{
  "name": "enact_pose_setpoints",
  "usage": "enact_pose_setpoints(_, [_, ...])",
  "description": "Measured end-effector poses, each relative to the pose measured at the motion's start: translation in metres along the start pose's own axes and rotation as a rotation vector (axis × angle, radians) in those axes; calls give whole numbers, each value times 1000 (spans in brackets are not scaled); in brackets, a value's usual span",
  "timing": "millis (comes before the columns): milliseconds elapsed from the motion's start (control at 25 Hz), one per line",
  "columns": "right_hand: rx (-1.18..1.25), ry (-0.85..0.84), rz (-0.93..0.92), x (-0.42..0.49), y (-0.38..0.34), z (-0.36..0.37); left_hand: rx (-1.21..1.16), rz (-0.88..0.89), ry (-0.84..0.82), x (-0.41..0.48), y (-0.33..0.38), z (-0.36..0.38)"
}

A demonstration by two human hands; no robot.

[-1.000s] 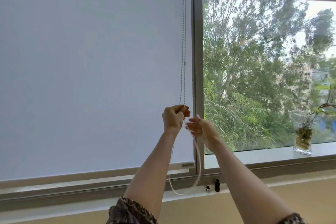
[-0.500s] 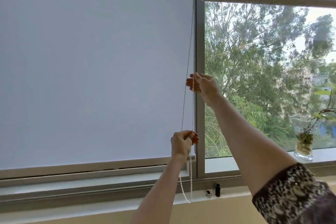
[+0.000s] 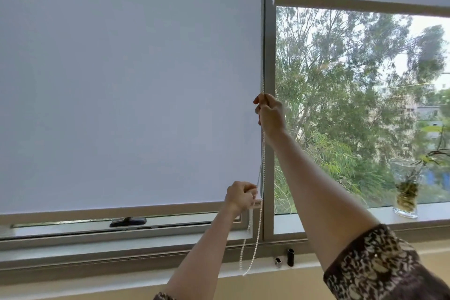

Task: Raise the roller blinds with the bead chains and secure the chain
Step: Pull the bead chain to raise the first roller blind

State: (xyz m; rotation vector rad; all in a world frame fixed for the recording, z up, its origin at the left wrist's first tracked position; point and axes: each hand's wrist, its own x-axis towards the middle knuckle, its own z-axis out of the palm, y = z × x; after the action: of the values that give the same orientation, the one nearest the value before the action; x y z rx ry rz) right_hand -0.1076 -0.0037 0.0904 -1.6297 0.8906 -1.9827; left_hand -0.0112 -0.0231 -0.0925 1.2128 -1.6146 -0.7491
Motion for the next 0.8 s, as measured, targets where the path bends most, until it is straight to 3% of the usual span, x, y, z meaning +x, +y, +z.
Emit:
enact_pose_setpoints(440, [-111,-77,84,-52,80,-8,-481,185,96,29,118,-47])
enact_pose_setpoints(800, [-105,-161,186,-98,118,-9,-484,205,269,55,162,-42])
